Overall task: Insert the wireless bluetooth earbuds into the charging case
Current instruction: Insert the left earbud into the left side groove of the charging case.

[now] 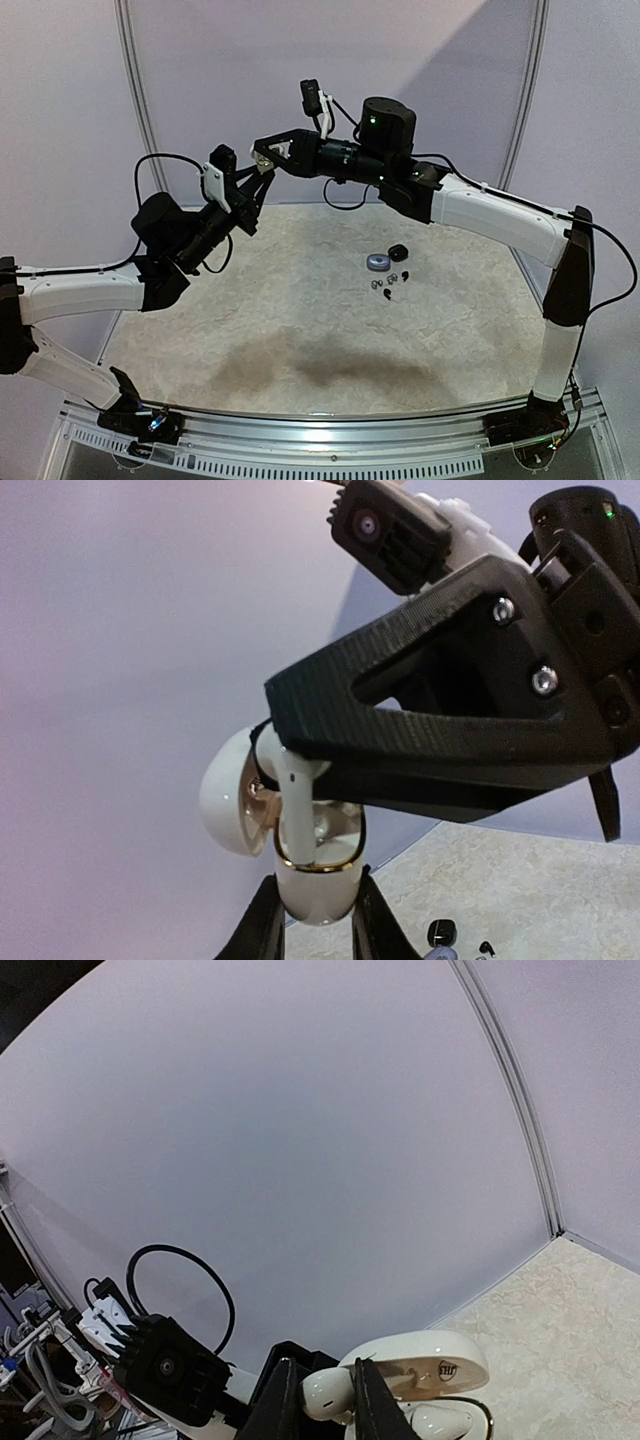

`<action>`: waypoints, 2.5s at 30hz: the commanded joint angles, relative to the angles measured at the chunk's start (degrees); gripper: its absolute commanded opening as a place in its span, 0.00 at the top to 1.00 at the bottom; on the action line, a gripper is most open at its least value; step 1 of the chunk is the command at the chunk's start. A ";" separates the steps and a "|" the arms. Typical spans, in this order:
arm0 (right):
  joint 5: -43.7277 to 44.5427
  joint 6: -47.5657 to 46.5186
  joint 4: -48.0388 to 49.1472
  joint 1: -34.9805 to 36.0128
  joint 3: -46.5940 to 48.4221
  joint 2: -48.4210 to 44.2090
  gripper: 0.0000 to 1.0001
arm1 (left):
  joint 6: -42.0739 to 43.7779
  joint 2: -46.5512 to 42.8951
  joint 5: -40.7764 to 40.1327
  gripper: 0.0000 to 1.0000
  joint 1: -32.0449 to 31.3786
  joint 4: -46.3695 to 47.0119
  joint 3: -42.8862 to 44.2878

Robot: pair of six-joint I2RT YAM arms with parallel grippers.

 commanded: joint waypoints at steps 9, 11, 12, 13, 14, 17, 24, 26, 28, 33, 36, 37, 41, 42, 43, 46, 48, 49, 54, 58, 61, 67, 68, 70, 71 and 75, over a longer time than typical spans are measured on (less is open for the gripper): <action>5.11 -2.15 0.86 0.28 -4.17 -2.44 1.00 | 0.90 -0.01 -0.96 1.00 -1.01 -0.30 0.91; 5.63 -2.23 1.06 0.32 -4.89 -3.01 1.00 | 0.90 -0.02 -0.98 1.00 -1.01 -0.26 0.99; 5.57 -2.41 1.00 0.33 -4.95 -3.11 1.00 | 0.88 -0.01 -0.92 1.00 -1.06 -0.33 0.99; 5.49 -2.46 0.98 0.35 -4.96 -3.06 1.00 | 0.85 0.03 -0.87 1.00 -1.02 -0.31 1.06; 5.44 -2.47 0.90 0.30 -5.04 -3.10 1.00 | 0.84 0.05 -0.92 1.00 -1.01 -0.19 1.08; 5.42 -2.56 0.90 0.30 -5.16 -3.22 1.00 | 0.79 -0.03 -0.89 1.00 -1.01 -0.46 1.00; 4.51 -2.13 0.51 0.30 -3.72 -1.60 1.00 | 0.55 0.39 -0.33 1.00 -1.01 -0.23 1.53; 5.20 -2.54 0.18 0.31 -3.92 -1.39 1.00 | 0.55 0.33 -0.45 1.00 -1.01 -0.19 1.59; 5.79 -3.01 0.01 0.34 -4.26 -1.35 1.00 | 0.55 0.25 -0.72 1.00 -1.01 -0.23 1.55; 6.88 -4.50 -0.16 0.35 -4.95 -0.97 1.00 | -0.48 0.14 -0.70 1.00 -1.01 -0.19 1.60; 7.59 -5.55 -0.39 0.33 -5.21 -0.86 1.00 | -1.71 -0.41 -0.54 1.00 -1.10 -0.86 1.69; 7.63 -5.69 -0.31 0.34 -5.22 -0.89 1.00 | -1.81 -0.43 -0.35 1.00 -1.19 -0.97 1.65; 8.50 -7.92 -1.40 1.30 -4.62 -0.81 1.00 | -1.87 -0.28 -0.57 1.00 -1.19 -0.91 1.94; 8.58 -8.65 -1.97 1.53 -4.23 -0.64 1.00 | -1.92 -0.22 -0.57 1.00 -1.19 -0.87 2.03; 8.60 -9.57 -2.57 1.72 -3.87 -0.47 1.00 | -2.07 -0.17 -0.62 1.00 -1.19 -0.89 2.19; 8.43 -10.13 -2.98 1.75 -3.58 -0.05 1.00 | -2.19 -0.13 -0.94 1.00 -1.19 -0.89 2.48; 8.37 -10.42 -3.10 1.73 -3.39 -0.06 0.99 | -1.98 -0.27 -1.11 1.00 -1.19 -0.88 2.49; 8.36 -10.53 -3.27 1.76 -3.37 -0.06 0.98 | -1.85 -0.33 -1.18 1.00 -1.19 -0.84 2.49; 9.12 -11.16 -4.12 1.69 -3.38 -0.07 0.83 | -1.64 -0.54 -1.38 1.00 -1.19 -1.12 2.57; 9.91 -11.43 -4.21 1.73 -3.25 -0.31 0.74 | -1.77 -0.59 -1.55 1.00 -1.19 -1.54 2.58; 10.81 -11.68 -4.21 1.76 -2.80 -0.27 0.74 | -2.41 -0.73 -1.62 1.00 -1.19 -2.18 2.57; 11.89 -12.67 -5.04 1.75 -1.83 -0.24 0.74 | -3.50 -0.82 -1.63 1.00 -1.19 -2.67 2.58; 11.87 -12.88 -5.19 1.76 -1.49 -0.12 0.74 | -3.81 -0.77 -1.57 1.00 -1.19 -2.94 2.57; 11.86 -13.60 -6.22 1.72 -0.52 0.10 0.73 | -4.87 -0.83 -1.61 1.00 -1.19 -3.89 2.62; 11.97 -14.09 -6.86 1.74 0.04 0.24 0.72 | -5.54 -0.88 -1.97 1.00 -1.19 -4.78 2.62; 12.39 -16.84 -8.84 1.76 0.79 -0.51 0.63 | -8.45 -1.53 -3.23 1.00 -1.10 -8.69 2.37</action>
